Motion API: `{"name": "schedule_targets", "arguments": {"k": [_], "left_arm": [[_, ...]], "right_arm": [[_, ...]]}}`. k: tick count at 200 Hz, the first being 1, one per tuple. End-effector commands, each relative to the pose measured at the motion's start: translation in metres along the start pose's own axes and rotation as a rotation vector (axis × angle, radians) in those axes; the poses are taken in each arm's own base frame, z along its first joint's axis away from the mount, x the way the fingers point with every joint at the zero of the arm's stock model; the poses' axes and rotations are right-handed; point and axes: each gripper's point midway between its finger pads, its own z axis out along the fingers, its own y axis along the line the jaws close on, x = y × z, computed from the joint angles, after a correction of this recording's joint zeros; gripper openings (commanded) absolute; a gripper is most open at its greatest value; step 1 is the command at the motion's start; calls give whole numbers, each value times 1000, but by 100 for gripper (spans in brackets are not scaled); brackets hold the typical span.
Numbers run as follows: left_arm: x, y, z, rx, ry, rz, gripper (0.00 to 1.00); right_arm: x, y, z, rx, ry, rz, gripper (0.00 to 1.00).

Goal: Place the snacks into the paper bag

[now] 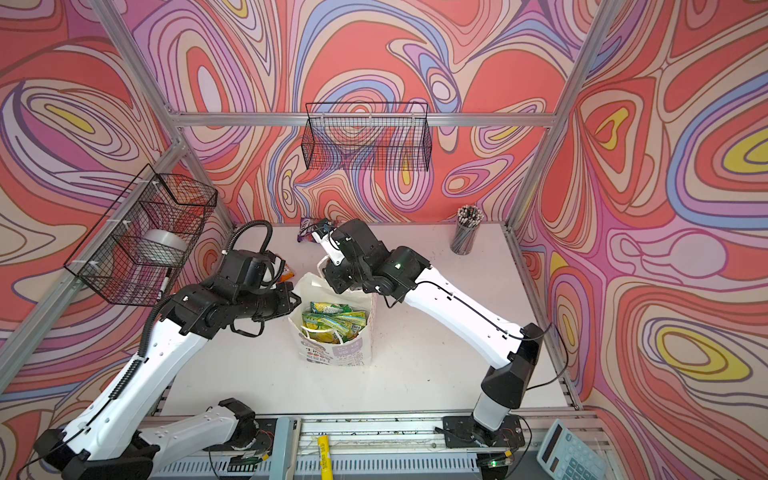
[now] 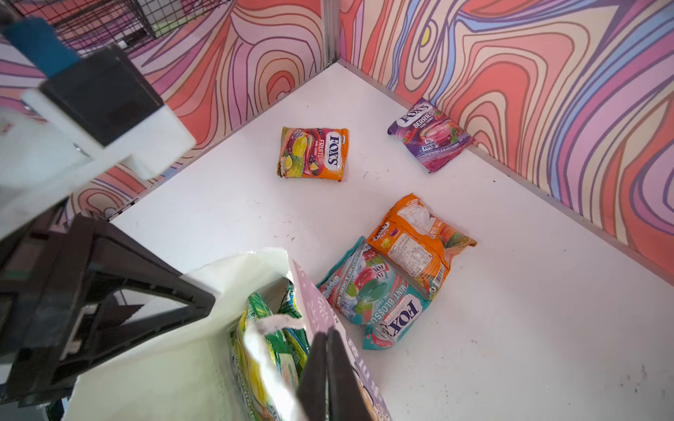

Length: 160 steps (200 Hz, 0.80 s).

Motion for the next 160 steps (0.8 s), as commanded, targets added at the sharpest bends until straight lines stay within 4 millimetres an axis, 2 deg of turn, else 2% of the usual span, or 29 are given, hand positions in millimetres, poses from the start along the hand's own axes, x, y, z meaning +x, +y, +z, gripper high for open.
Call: {"name": "schedule_targets", "arguments": {"k": [1, 38, 61, 90, 113, 139, 160], "left_arm": [[-20, -50, -10, 190, -24, 53, 0], [-32, -109, 7, 278, 32, 142, 0], [-44, -133, 33, 311, 70, 142, 0], [-53, -166, 68, 398, 137, 138, 0], [-57, -190, 90, 431, 170, 157, 0], [-67, -204, 109, 437, 193, 160, 0], [-72, -204, 119, 412, 196, 168, 1]], "right_arm": [[-22, -23, -36, 132, -85, 2, 0], [-23, -58, -75, 311, -114, 50, 0], [-16, -85, -95, 383, -116, 113, 0], [4, -124, -109, 438, -93, 214, 0], [16, -143, -117, 483, -90, 259, 0], [24, -157, -128, 528, -105, 296, 0], [30, -167, -133, 551, -112, 321, 0]]}}
